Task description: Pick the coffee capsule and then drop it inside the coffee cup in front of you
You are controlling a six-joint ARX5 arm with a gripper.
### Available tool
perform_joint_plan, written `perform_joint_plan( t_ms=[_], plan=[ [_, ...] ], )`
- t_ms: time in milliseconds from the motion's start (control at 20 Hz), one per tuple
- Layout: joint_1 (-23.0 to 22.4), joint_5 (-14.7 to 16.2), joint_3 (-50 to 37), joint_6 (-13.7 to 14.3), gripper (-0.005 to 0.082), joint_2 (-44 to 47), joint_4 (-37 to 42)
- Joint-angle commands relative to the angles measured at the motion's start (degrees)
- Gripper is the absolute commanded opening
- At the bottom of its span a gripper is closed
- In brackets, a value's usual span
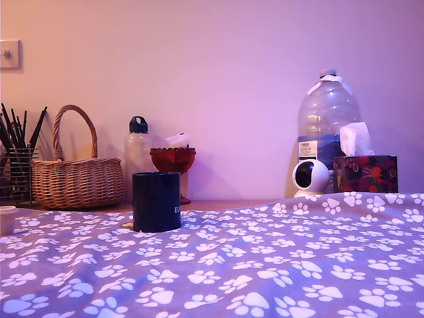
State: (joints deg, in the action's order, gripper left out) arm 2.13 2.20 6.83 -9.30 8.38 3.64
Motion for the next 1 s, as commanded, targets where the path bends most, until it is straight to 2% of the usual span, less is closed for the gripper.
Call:
perform_joint_plan(
  t_ms=[0,150,300,350,400,550,600,950],
  plan=[
    [-0.2,-0.3,-0.7,-0.4,-0.0023,3.2,0.3],
    [-0.2,-1.3,-0.7,-0.8,-0.0023,8.0,2.7],
    [-0.2,-2.1,-0.7,-3.4,-0.001,12.9,5.3],
    [-0.2,-2.0,-0.7,-4.7,0.0034,14.3,6.4],
    [-0.2,-2.0,-0.7,-4.8,0.0109,15.5,7.3],
    [-0.2,-2.0,-0.7,-3.9,0.0533,18.2,8.7],
    [-0.2,-1.8,-0.7,-3.1,0.056,19.2,8.7],
    [-0.2,-2.8,-0.7,-2.2,0.0554,20.9,8.8]
  ],
)
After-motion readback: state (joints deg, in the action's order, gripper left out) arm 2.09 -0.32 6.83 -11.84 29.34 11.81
